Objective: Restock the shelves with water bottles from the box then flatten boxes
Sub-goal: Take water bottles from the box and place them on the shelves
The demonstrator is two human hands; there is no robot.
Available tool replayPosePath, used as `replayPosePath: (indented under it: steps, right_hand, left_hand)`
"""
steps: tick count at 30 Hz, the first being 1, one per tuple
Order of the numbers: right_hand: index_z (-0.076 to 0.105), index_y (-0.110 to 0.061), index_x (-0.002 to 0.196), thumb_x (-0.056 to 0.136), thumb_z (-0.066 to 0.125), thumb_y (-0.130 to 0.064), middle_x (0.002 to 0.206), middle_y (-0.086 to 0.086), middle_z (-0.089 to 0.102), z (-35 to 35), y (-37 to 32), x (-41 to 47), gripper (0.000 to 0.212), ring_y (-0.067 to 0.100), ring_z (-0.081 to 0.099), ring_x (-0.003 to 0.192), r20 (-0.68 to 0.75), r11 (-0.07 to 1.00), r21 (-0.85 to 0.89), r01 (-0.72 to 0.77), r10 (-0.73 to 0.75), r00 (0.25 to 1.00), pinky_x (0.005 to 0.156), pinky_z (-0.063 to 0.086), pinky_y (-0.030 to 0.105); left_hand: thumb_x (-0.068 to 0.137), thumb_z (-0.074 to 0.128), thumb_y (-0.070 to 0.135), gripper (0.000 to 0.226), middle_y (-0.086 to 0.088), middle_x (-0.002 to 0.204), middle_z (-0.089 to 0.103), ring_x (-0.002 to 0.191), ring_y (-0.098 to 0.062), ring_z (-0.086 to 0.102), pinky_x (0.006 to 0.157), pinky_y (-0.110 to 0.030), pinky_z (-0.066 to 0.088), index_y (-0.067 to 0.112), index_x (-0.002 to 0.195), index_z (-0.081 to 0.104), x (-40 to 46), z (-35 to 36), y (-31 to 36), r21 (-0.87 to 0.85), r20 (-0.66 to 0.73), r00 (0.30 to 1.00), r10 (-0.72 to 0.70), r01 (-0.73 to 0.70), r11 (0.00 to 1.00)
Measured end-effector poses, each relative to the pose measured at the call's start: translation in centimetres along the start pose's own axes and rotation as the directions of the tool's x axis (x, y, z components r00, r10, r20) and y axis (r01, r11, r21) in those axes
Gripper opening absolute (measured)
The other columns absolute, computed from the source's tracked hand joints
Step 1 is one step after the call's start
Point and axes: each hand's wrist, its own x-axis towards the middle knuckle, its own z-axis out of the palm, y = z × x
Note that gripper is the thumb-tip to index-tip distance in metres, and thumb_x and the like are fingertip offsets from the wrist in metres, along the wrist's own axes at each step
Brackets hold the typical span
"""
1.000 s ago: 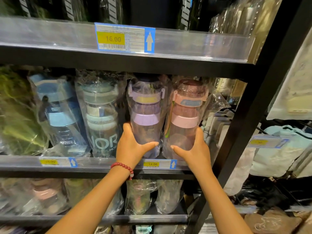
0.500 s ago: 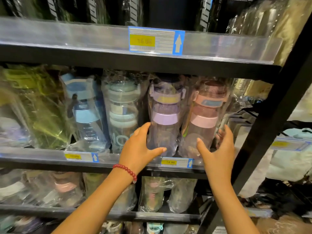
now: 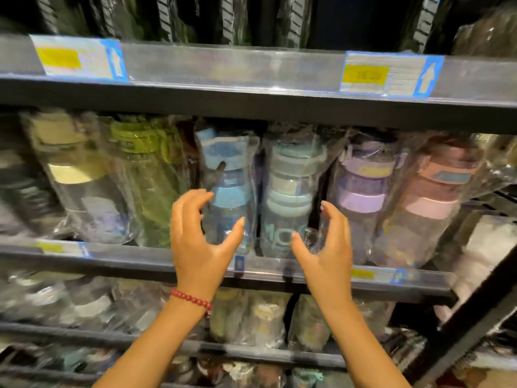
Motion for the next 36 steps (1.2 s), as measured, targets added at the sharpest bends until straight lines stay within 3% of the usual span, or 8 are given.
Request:
replayPosePath:
  steps: [4,7,10,13,18,28,34,36]
  right_hand:
    - [0.024,-0.003,0.146,0.077,0.078,-0.023,0.145,0.017,0.033,2.5,0.2,0.2,0.09,0.027,0.03,0.136,0.15,0.987,-0.097,-0.127,0.14,0.979,0.101,0.016,0.01]
    - [0.028,-0.002,0.142,0.069,0.082,-0.036,0.141,0.018,0.039,3.6,0.6,0.8,0.098,0.032,0.037,0.132,0.19,0.967,-0.137,-0.213,0.237,0.953,0.108,0.032,0.035]
    - [0.038,-0.005,0.118,0.067,0.084,-0.031,0.12,0.011,0.057,3.9,0.8,1.3,0.074,0.03,0.054,0.111,0.174,0.956,-0.101,-0.274,0.288,0.942,0.089,0.046,0.04]
    - [0.039,-0.009,0.111,0.069,0.084,-0.026,0.106,0.002,0.058,3.8,0.7,1.5,0.064,0.025,0.058,0.098,0.181,0.952,-0.067,-0.299,0.306,0.935,0.082,0.047,0.037]
    - [0.041,-0.014,0.107,0.067,0.085,-0.027,0.101,-0.002,0.058,3.9,0.6,1.4,0.06,0.02,0.058,0.092,0.164,0.952,-0.088,-0.292,0.303,0.939,0.079,0.049,0.035]
    - [0.036,-0.017,0.103,0.062,0.085,-0.044,0.106,0.003,0.058,5.2,0.8,1.1,0.069,0.023,0.057,0.094,0.067,0.926,-0.241,-0.289,0.313,0.947,0.07,0.047,0.034]
    - [0.042,-0.011,0.113,0.062,0.083,-0.048,0.114,0.006,0.058,5.0,0.1,0.8,0.075,0.026,0.057,0.104,0.075,0.927,-0.243,-0.285,0.31,0.948,0.08,0.051,0.042]
    - [0.043,-0.01,0.118,0.059,0.078,-0.057,0.119,0.008,0.055,4.8,-0.2,0.6,0.084,0.028,0.053,0.11,0.068,0.937,-0.213,-0.278,0.298,0.952,0.087,0.049,0.046]
  left_hand:
    - [0.071,0.078,0.041,0.081,-0.004,0.136,0.039,0.126,-0.018,0.041,0.103,-0.035,0.039,0.014,0.135,0.037,1.0,-0.5,-1.7,0.034,0.095,0.968,-0.231,0.228,0.973]
    - [0.067,0.081,0.042,0.101,-0.004,0.147,0.033,0.135,-0.018,0.035,0.108,-0.03,0.032,0.013,0.145,0.024,1.8,0.1,-2.8,0.053,0.3,0.866,-0.399,0.403,0.914]
    - [0.064,0.084,0.036,0.08,-0.002,0.122,0.052,0.116,-0.021,0.051,0.084,-0.022,0.044,0.009,0.124,0.038,3.1,0.9,-4.0,-0.006,0.422,0.794,-0.438,0.485,0.875]
    - [0.061,0.087,0.029,0.062,0.01,0.093,0.053,0.092,-0.014,0.057,0.063,-0.012,0.039,0.013,0.102,0.043,3.9,1.4,-4.5,-0.038,0.46,0.746,-0.482,0.559,0.829]
    - [0.059,0.089,0.024,0.058,0.015,0.09,0.053,0.079,0.006,0.052,0.061,-0.008,0.042,0.018,0.096,0.044,3.5,1.9,-4.6,-0.097,0.435,0.774,-0.46,0.549,0.83]
    - [0.058,0.089,0.03,0.064,0.02,0.091,0.051,0.081,0.01,0.05,0.063,-0.007,0.041,0.018,0.1,0.043,3.0,1.8,-4.7,-0.099,0.416,0.807,-0.419,0.498,0.861]
    - [0.062,0.086,0.037,0.062,0.018,0.093,0.051,0.085,0.0,0.053,0.064,-0.008,0.04,0.019,0.102,0.041,3.5,0.7,-4.8,-0.056,0.5,0.778,-0.38,0.467,0.882]
    - [0.061,0.083,0.046,0.069,0.011,0.107,0.056,0.1,-0.008,0.056,0.075,-0.015,0.045,0.016,0.11,0.044,3.5,-0.1,-5.2,-0.047,0.525,0.772,-0.358,0.446,0.894]
